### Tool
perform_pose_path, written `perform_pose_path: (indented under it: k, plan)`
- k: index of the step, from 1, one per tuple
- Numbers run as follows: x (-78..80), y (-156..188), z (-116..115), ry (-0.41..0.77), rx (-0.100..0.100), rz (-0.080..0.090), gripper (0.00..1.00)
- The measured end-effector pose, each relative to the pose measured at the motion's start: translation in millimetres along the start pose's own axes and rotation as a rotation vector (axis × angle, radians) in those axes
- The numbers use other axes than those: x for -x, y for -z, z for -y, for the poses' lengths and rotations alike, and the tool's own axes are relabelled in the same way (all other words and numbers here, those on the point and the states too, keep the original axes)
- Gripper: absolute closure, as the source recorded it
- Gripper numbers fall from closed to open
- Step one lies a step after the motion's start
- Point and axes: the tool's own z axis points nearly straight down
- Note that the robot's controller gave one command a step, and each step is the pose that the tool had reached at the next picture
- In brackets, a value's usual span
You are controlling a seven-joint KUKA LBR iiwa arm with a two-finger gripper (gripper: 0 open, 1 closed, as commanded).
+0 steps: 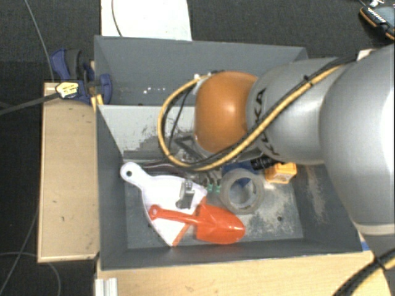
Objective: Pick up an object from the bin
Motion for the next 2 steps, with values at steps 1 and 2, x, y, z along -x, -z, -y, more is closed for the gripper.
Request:
perform_pose_path:
  k: [1,2]
  plan:
    - [-2.8,49.6,41.0,-0.010,0.004,0.009,0.00]
    - [5.0,-41.1,56.2,-0.023,0.002,0.003,0.00]
